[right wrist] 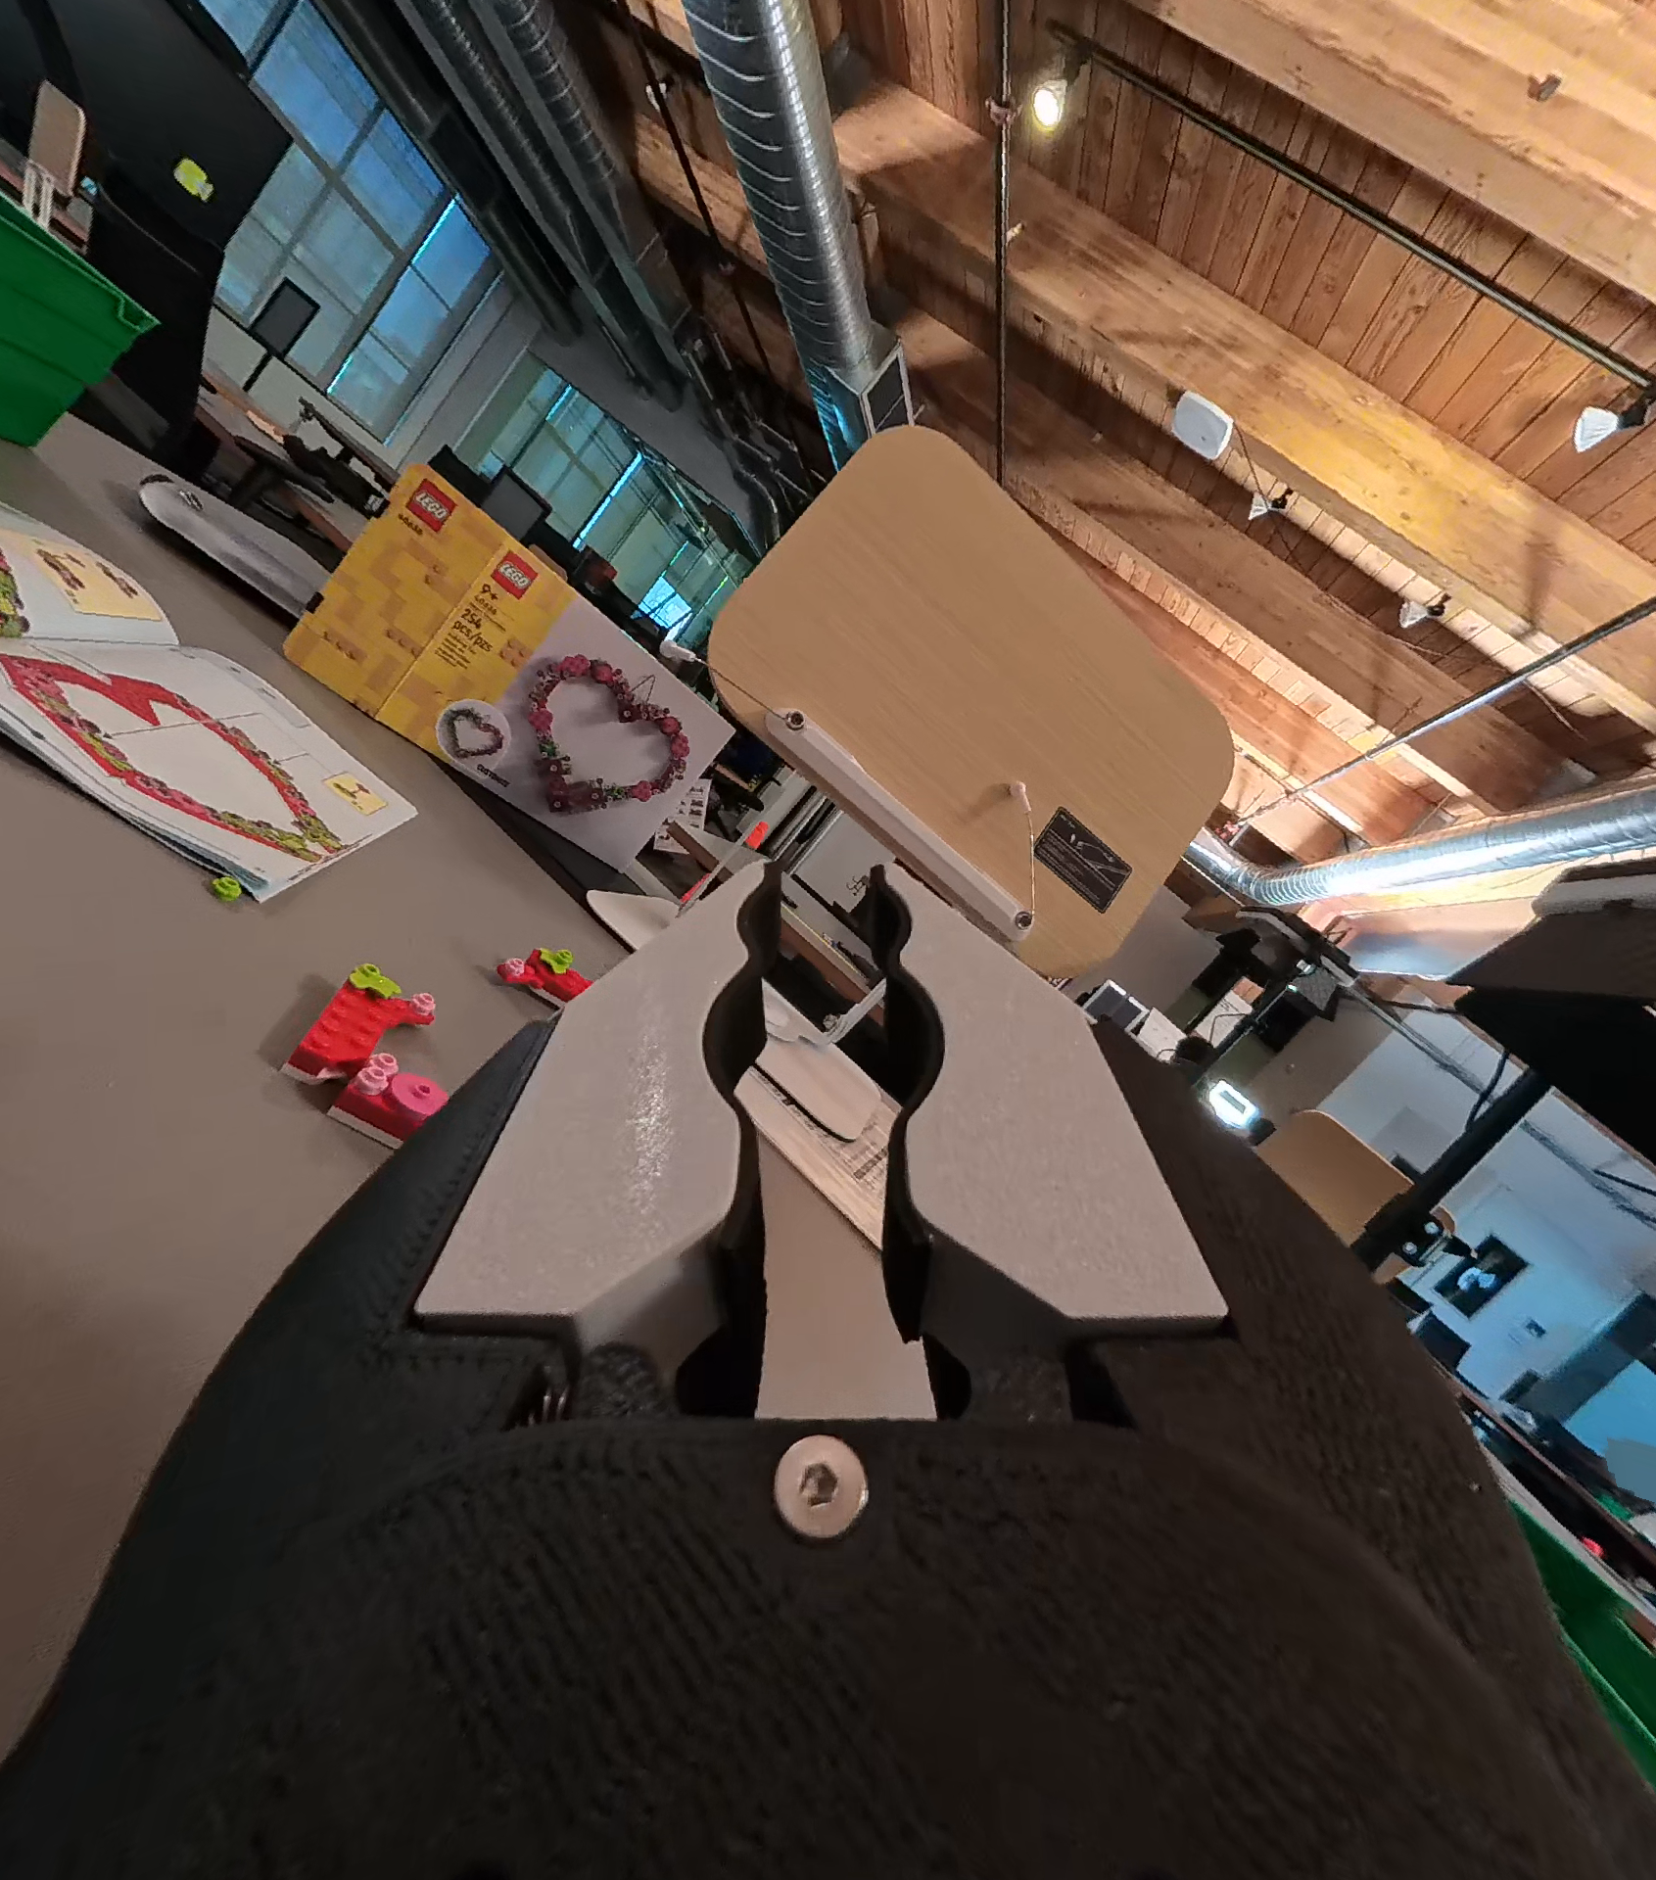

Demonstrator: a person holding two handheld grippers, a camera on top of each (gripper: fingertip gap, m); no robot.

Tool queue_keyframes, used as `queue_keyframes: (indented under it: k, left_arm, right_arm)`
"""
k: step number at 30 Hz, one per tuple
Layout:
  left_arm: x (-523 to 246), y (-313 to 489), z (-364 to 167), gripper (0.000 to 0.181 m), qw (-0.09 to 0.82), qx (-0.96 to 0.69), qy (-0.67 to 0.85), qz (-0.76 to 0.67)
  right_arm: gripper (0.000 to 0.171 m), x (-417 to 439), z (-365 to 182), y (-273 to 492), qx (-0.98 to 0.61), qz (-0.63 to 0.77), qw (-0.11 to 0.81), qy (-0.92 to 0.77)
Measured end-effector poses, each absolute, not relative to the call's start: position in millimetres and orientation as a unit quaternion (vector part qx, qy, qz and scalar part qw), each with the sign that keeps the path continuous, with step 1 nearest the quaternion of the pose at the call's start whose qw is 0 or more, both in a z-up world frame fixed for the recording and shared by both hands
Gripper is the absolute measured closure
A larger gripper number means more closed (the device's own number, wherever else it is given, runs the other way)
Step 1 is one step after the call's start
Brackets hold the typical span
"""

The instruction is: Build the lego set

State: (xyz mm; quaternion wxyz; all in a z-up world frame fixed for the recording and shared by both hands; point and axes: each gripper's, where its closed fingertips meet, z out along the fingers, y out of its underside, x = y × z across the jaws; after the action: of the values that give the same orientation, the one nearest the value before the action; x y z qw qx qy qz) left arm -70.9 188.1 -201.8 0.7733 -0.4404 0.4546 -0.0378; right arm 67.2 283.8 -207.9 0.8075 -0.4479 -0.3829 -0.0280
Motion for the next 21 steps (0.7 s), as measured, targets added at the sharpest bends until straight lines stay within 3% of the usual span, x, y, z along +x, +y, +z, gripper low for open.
queue_keyframes:
  k: [5,9,12,15,19,21]
  left_arm:
    - [-114,213,-186,0.181,0.796,-0.462,0.391,-0.010]
    - [-154,232,-180,0.181,0.805,-0.482,0.346,0.019]
    - [-167,233,-173,0.181,0.814,-0.483,0.322,0.005]
    - [-169,234,-174,0.181,0.816,-0.483,0.318,-0.001]
    - [-164,238,-183,0.181,0.807,-0.490,0.329,-0.004]
    - [-162,239,-186,0.181,0.804,-0.493,0.333,-0.007]
  right_arm:
    - [0.156,68,-208,283,-0.447,-0.031,0.806,-0.387]
    - [0.137,50,-209,264,-0.439,0.036,0.785,-0.437]
    - [0.142,29,-210,241,-0.426,0.047,0.745,-0.512]
    - [0.144,-14,-219,202,-0.429,0.108,0.669,-0.597]
    - [0.135,-77,-266,142,-0.493,0.257,0.439,-0.705]
    - [0.134,-100,-280,130,-0.501,0.288,0.377,-0.724]
